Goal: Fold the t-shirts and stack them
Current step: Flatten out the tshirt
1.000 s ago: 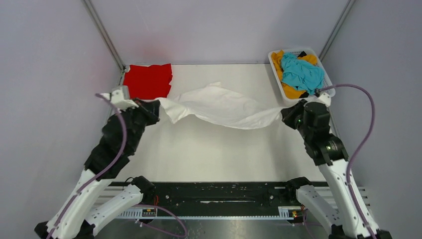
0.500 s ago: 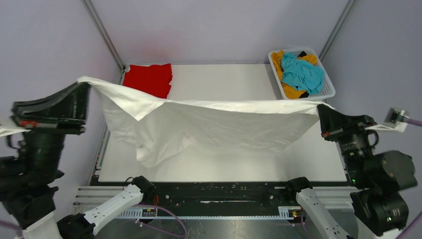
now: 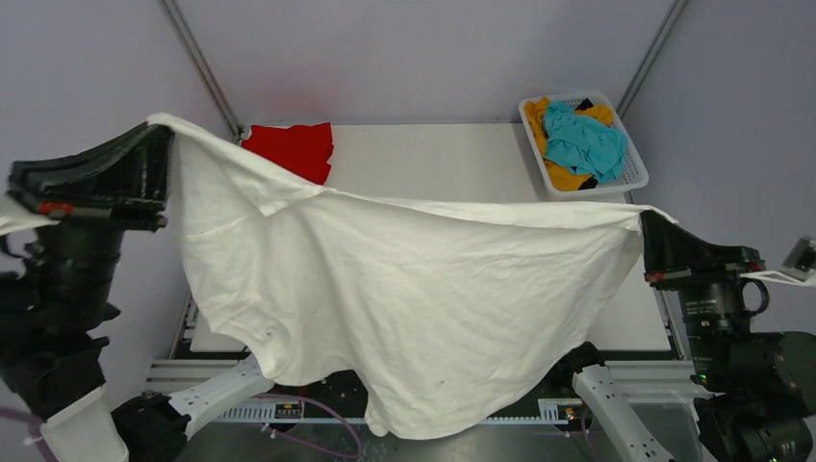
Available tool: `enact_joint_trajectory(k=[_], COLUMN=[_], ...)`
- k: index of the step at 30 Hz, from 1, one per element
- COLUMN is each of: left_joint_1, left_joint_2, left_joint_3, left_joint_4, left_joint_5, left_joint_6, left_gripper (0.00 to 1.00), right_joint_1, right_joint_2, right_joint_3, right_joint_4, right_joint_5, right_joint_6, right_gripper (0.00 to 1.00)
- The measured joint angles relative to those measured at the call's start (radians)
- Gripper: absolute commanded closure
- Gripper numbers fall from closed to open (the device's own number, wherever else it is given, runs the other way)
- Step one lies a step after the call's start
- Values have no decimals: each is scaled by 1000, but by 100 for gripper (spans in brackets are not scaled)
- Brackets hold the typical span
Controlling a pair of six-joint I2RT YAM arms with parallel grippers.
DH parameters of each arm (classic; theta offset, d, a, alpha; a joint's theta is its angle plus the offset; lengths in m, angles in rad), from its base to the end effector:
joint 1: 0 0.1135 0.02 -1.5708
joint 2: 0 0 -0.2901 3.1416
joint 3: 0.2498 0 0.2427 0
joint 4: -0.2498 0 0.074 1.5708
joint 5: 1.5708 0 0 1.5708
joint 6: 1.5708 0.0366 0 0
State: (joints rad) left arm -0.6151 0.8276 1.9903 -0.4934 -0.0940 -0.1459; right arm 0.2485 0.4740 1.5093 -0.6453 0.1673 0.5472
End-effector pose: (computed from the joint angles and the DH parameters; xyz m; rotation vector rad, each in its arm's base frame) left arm -0.0400 0.0325 0.6353 0.1268 0.9147 -0.6652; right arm -0.0643 -0.0226 0.5206 0.3266 1.1626 0.6001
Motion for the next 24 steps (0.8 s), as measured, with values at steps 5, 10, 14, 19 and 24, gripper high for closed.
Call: enact_joint_trajectory(k=[5, 10, 14, 19, 24], left_joint_1=[0, 13, 108, 278, 353], left_joint_2=[52, 185, 359, 610, 866], left_joint_3=[-219, -450, -565, -598, -548], left_joint_4=[109, 216, 231, 248, 254], left_joint_5=[-203, -409, -409, -318, -230], left_joint_6=[68, 134, 119, 44, -21], left_gripper=[100, 100, 100, 100, 100], right_joint_1=[0, 0, 0, -14, -34], right_joint_2=[35, 171, 347, 625, 877], right_joint_3=[-127, -319, -492, -583, -556], right_joint_4=[10, 75, 175, 294, 390], right_joint_5=[80, 184, 232, 231, 204], right_joint_6=[-10, -27, -40, -48, -53], right_gripper=[100, 100, 100, 100, 100])
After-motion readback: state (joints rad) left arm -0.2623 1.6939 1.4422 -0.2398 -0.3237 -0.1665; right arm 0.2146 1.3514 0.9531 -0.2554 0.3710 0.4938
